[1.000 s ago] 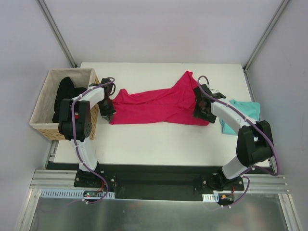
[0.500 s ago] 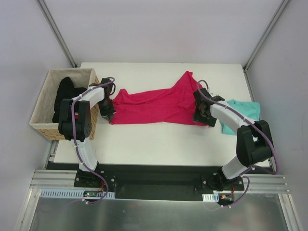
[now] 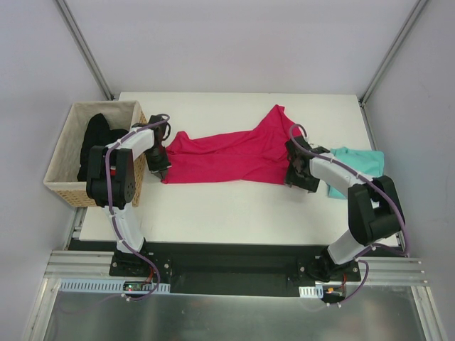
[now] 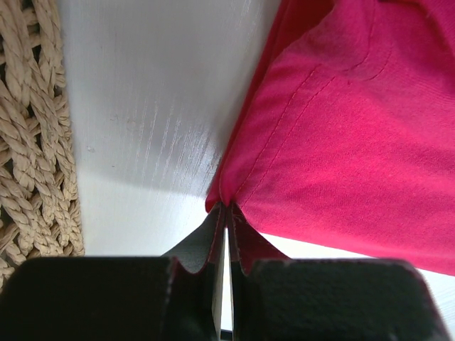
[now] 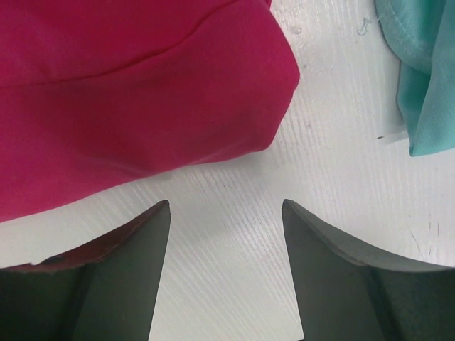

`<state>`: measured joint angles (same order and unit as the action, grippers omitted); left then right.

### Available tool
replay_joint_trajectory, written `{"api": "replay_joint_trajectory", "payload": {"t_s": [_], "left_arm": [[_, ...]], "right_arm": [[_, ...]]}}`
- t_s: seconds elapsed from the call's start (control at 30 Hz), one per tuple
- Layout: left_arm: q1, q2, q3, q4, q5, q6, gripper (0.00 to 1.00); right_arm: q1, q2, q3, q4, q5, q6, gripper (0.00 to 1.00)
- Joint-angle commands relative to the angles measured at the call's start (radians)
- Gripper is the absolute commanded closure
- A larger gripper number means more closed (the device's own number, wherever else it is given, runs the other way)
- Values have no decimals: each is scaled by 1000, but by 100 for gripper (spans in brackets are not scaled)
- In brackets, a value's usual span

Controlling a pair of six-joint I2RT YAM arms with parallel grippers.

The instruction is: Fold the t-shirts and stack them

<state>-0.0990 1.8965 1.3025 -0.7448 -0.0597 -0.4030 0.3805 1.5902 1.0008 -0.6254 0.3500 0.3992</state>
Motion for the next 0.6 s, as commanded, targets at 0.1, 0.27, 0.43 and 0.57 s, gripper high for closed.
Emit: {"api": "replay_joint_trajectory", "payload": {"t_s": [0.1, 0.27, 0.43, 0.57], "left_arm": [[-5, -43, 24, -25, -8, 12, 100], [-5, -40, 23, -28, -9, 12, 100], [-7, -40, 30, -33, -17, 15, 100], [-5, -42, 35, -39, -25, 15, 100]], "right_arm": [[1, 43, 53, 15, 15, -20, 32], [-15, 53, 56, 36, 9, -31, 32], [-51, 83, 78, 50, -25, -54, 38], [-81, 86, 70, 70, -43, -63, 42]]}}
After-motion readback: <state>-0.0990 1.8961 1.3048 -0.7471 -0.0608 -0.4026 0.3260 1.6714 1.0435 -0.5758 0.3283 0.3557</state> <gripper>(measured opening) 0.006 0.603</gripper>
